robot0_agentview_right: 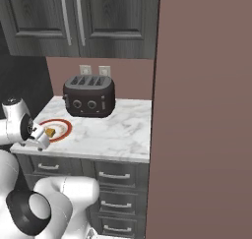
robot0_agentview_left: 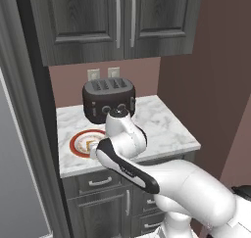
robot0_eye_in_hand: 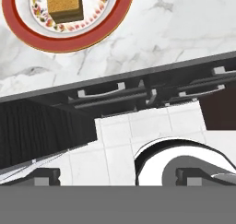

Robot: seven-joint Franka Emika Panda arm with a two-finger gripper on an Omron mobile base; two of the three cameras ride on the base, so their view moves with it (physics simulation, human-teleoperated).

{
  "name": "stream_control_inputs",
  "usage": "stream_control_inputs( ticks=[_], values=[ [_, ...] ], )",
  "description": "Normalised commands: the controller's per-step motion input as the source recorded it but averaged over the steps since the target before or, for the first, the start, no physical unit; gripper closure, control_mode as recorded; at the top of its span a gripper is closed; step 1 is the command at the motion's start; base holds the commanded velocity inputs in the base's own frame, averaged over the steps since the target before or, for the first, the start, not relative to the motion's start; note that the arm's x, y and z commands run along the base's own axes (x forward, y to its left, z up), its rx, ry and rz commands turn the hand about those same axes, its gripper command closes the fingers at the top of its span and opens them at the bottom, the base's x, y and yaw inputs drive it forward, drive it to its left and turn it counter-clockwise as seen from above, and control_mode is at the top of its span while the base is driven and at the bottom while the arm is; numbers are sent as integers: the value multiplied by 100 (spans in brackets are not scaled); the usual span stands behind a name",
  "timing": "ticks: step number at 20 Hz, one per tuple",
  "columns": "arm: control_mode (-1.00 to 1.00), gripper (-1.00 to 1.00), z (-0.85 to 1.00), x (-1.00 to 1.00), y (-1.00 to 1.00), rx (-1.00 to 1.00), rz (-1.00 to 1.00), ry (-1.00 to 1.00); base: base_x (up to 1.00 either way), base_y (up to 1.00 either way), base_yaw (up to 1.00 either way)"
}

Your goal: Take the baked cake out of the oven and place it on the plate for cooling. Then close the oven door.

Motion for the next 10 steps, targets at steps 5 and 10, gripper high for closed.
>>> stream_control_inputs(
  ticks=[5, 10],
  values=[
    [-100, -100, 0, 0, 0, 0, 0, 0, 0, 0, 0],
    [-100, -100, 0, 0, 0, 0, 0, 0, 0, 0, 0]
  ],
)
